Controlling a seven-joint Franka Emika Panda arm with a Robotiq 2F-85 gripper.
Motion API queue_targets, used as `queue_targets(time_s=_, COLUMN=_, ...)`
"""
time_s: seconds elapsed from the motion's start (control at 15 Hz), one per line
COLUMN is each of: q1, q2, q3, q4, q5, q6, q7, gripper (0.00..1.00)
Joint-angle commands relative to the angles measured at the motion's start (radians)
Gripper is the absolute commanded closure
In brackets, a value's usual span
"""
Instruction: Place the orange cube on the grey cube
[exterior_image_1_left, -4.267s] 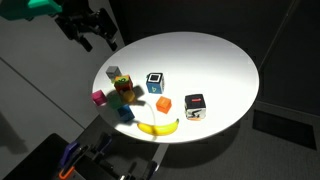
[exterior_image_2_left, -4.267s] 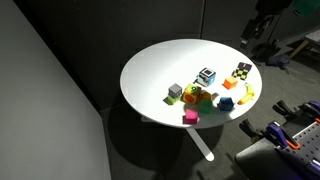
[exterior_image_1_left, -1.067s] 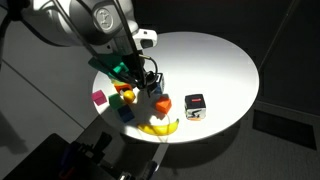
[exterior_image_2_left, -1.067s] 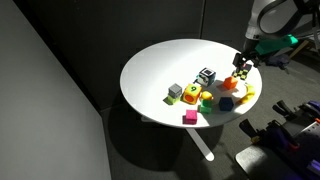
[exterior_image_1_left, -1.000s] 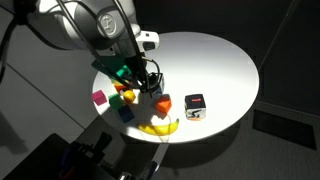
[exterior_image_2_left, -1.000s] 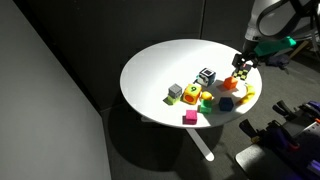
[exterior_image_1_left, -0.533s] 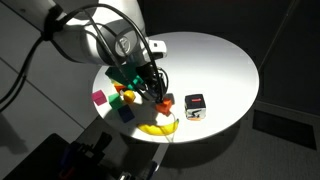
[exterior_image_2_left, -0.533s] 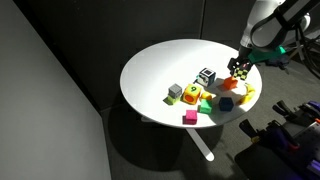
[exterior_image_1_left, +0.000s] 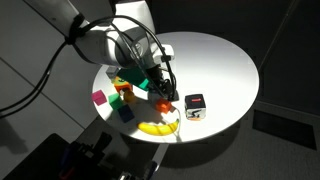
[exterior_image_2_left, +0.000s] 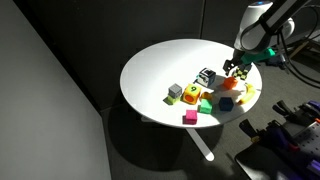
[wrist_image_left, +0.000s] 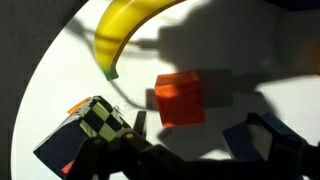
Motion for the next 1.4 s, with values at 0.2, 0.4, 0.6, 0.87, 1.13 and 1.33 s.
queue_targets(time_s=0.2, q1=0.000, q2=0.110, q3=0.001, q4=0.105, q5=0.044, q6=-0.011, q7=-0.082, gripper=0.00)
queue_targets(time_s=0.4, q1=-0.002, q2=0.149, q3=0.000, q4=0.129, q5=0.041, q6=-0.001, q7=-0.105, gripper=0.00)
queue_targets(time_s=0.6, q1=-0.001, q2=0.179, q3=-0.001, q4=0.148, q5=0.037, q6=0.004, q7=-0.123, gripper=0.00)
queue_targets(time_s=0.87, q1=-0.001, q2=0.208, q3=-0.005, q4=0.171, q5=0.037, q6=-0.001, q7=-0.135, gripper=0.00)
queue_targets(time_s=1.13, q1=0.019, q2=0.231, q3=-0.029, q4=0.187, q5=0.026, q6=-0.008, q7=-0.115, gripper=0.34)
queue_targets(time_s=1.33, q1=0.043, q2=0.234, q3=-0.055, q4=0.187, q5=0.020, q6=-0.020, q7=-0.094, gripper=0.60)
